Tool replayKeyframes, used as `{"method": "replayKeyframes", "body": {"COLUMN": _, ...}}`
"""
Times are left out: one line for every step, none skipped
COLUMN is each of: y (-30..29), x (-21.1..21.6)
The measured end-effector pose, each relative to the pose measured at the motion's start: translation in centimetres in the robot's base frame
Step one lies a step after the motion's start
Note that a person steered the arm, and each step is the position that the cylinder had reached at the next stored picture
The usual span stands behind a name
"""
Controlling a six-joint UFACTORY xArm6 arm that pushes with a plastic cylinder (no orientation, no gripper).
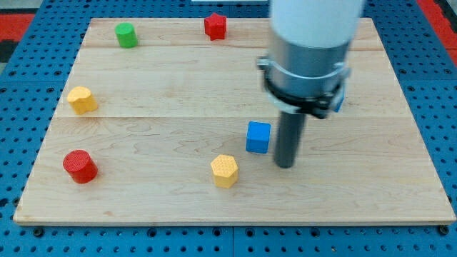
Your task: Slightly move the triangle to the left
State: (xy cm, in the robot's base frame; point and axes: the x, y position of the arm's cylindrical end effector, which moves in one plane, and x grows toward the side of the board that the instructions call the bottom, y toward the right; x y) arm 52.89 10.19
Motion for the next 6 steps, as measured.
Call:
{"method": "replayKeyframes", "body": {"y": 7.3, "x": -1.8}}
{"method": "replayKeyframes", "body": {"y": 6.5, "x": -5.2}}
{"method": "replayKeyframes", "body": {"y": 10.2, "x": -8.3}}
{"method": "replayKeyframes", "body": {"y": 10.1, "x": -10.8}}
{"method": "replayKeyframes", "body": {"y": 5.0, "x": -10.8}}
{"method": "replayKeyframes", "body": {"y": 2.6, "x": -10.7}}
